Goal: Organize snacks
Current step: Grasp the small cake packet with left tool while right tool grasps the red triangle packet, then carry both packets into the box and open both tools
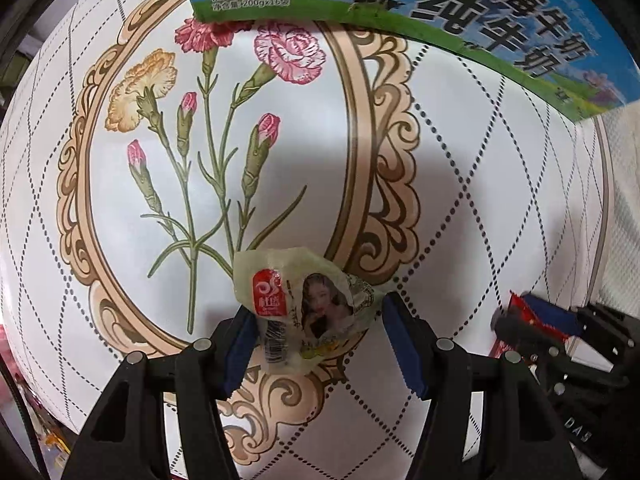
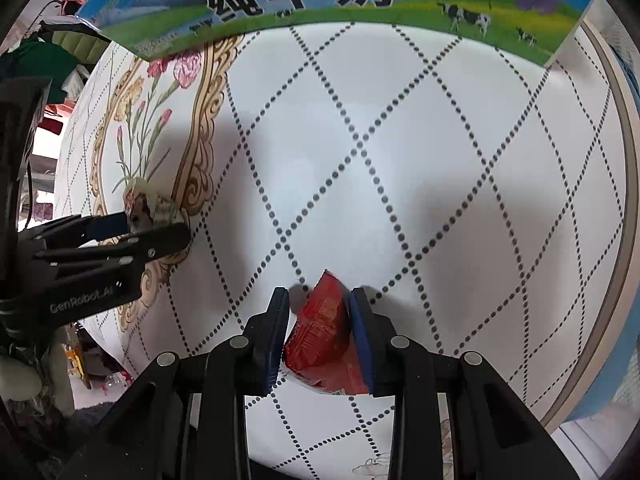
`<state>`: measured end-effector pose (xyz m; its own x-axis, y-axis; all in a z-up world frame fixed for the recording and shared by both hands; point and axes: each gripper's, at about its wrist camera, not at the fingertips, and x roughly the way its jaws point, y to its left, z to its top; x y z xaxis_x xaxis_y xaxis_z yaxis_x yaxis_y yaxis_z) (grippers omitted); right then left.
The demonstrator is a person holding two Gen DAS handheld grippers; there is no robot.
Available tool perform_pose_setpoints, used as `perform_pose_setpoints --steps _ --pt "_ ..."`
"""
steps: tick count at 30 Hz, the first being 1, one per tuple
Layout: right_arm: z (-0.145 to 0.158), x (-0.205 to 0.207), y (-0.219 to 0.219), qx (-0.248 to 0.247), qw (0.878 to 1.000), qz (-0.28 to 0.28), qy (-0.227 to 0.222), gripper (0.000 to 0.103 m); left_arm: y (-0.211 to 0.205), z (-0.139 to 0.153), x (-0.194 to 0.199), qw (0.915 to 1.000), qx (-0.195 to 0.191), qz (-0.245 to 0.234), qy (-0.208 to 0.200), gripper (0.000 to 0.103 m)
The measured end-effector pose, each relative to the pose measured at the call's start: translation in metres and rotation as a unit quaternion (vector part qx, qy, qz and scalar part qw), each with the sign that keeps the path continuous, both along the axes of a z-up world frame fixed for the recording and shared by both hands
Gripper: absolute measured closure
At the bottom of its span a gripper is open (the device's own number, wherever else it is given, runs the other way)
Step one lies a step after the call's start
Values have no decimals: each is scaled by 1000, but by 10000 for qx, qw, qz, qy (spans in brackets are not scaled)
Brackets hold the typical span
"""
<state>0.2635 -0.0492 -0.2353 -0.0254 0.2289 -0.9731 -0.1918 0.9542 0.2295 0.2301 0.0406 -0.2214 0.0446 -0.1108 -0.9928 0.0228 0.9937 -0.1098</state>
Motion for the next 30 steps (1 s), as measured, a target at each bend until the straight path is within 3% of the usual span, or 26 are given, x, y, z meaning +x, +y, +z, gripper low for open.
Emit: perform_pose_setpoints --steps 9,11,14,24,30 --pt "-7 -2 -5 29 9999 -137 32 66 -3 -20 25 9999 38 26 121 41" --pt "-7 -1 -5 66 9998 -174 48 60 -1 -20 33 9999 25 71 94 41" --pt "-7 -1 -4 -8 9999 -161 14 59 -2 -13 29 10000 65 48 33 43" --pt "9 -10 -10 72 9999 -39 -146 73 -13 44 17 9996 -164 -17 -211 45" --pt "61 5 -29 605 9971 -196 -424 74 -35 108 32 9956 -655 -177 -645 45"
